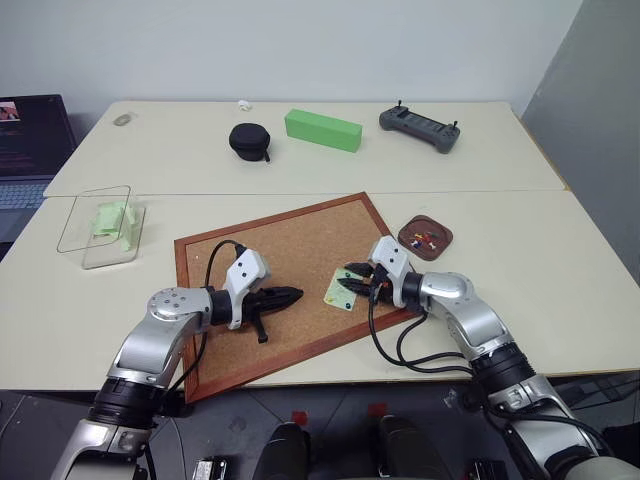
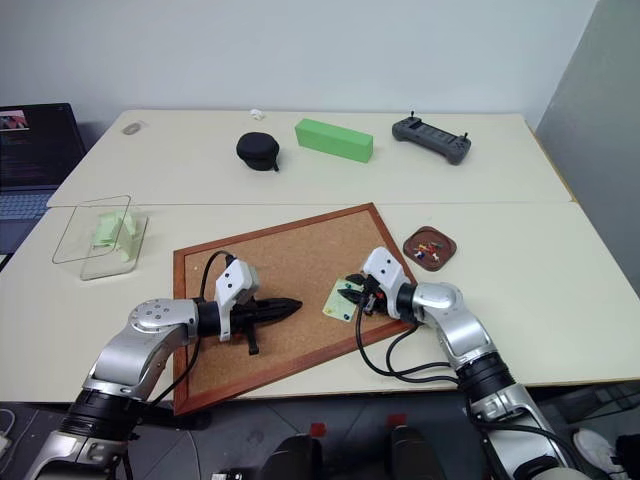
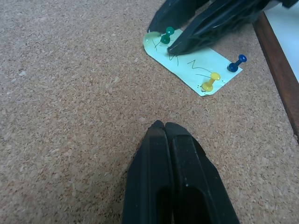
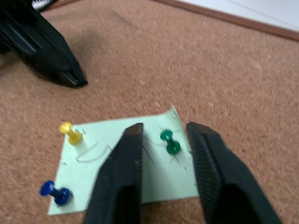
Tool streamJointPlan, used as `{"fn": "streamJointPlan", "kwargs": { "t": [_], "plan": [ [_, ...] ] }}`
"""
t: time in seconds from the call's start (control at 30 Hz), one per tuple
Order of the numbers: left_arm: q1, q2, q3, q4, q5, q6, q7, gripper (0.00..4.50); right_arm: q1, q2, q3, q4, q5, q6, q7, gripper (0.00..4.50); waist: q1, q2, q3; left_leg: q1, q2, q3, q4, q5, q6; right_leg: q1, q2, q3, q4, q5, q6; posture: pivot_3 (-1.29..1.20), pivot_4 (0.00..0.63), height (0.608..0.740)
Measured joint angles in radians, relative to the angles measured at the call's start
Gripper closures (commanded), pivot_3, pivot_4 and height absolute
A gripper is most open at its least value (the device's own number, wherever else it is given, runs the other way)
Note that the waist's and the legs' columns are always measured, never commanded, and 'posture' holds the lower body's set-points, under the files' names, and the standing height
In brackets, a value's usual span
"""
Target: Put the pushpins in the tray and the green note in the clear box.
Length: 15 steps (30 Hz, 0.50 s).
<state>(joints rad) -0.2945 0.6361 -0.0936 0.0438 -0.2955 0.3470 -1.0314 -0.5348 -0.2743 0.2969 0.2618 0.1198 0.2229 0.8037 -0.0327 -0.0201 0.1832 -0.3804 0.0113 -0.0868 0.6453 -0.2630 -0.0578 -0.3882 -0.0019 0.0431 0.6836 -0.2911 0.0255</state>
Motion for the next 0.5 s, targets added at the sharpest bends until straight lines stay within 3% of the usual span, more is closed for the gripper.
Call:
{"fn": "streamJointPlan", "kwargs": {
  "t": [0.13,0.5],
  "plan": [
    [0.0,0.0,0.0,0.0,0.003,-0.001,-0.004,4.5,-0.003,0.004,-0.003,0.002,-0.013,-0.008,0.0,4.49,0.0,0.0,0.0,0.0,0.0,0.0,0.0,0.0,0.0,0.0,0.0,0.0,0.0,0.0,0.0,0.0,0.15,0.74],
    [0.0,0.0,0.0,-0.003,0.004,0.001,-0.005,4.5,0.008,0.006,-0.016,-0.005,-0.017,-0.013,0.012,4.49,0.0,0.0,0.0,0.0,0.0,0.0,0.0,0.0,0.0,0.0,0.0,0.0,0.0,0.0,0.0,0.0,0.15,0.74]
  ]
}}
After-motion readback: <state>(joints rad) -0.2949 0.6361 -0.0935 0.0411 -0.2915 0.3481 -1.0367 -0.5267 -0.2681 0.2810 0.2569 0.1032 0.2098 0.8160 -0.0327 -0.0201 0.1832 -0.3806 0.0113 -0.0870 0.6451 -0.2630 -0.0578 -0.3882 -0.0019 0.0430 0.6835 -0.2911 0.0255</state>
